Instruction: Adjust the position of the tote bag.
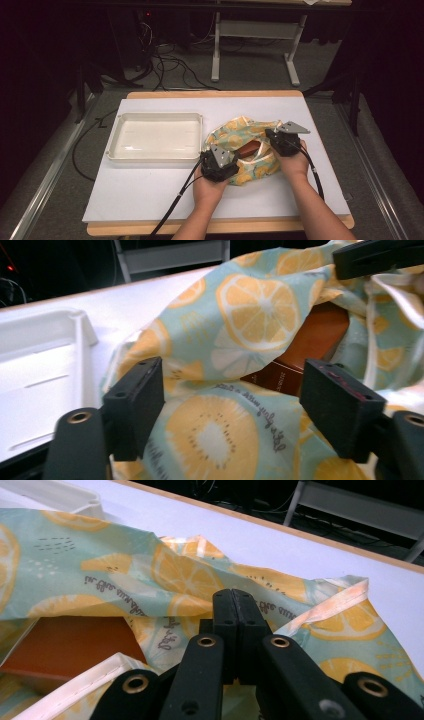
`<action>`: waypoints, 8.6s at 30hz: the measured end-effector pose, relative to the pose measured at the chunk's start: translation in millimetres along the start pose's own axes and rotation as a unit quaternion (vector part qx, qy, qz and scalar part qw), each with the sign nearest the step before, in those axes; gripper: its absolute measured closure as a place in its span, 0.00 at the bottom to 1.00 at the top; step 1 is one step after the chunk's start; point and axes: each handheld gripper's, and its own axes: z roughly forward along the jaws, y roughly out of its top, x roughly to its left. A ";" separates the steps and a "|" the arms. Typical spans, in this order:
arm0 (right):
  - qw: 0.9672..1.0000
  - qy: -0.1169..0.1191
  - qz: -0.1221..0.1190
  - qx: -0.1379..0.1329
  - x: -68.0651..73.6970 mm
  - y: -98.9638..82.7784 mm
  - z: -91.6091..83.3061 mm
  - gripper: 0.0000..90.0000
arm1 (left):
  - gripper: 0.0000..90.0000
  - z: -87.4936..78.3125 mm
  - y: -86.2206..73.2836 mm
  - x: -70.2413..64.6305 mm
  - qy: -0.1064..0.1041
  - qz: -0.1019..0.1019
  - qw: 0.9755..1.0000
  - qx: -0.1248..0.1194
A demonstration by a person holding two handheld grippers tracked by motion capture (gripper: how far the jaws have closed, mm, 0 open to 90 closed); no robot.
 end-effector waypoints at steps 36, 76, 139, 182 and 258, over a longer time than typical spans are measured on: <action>0.999 -0.020 0.012 -0.025 -13.5 11.5 -20.4 0.85 | 0.81 65.0 -0.4 11.0 -0.038 -0.032 0.995 0.089; 0.999 -0.038 0.028 -0.008 -33.0 -17.5 -76.2 1.00 | 0.87 5.1 -2.1 19.4 -0.051 -0.009 0.998 0.027; 0.994 -0.066 0.056 0.062 -41.9 -63.3 -28.2 0.95 | 0.94 29.2 -21.0 -2.2 -0.073 -0.007 0.994 0.082; 0.995 -0.027 0.093 0.021 -38.1 -38.1 -35.5 0.95 | 0.68 -27.7 -14.8 3.5 -0.117 0.008 0.992 -0.048; 0.995 -0.058 0.046 0.060 -17.9 -57.4 -66.2 1.00 | 0.96 -4.2 26.8 -12.0 -0.130 0.014 0.991 -0.023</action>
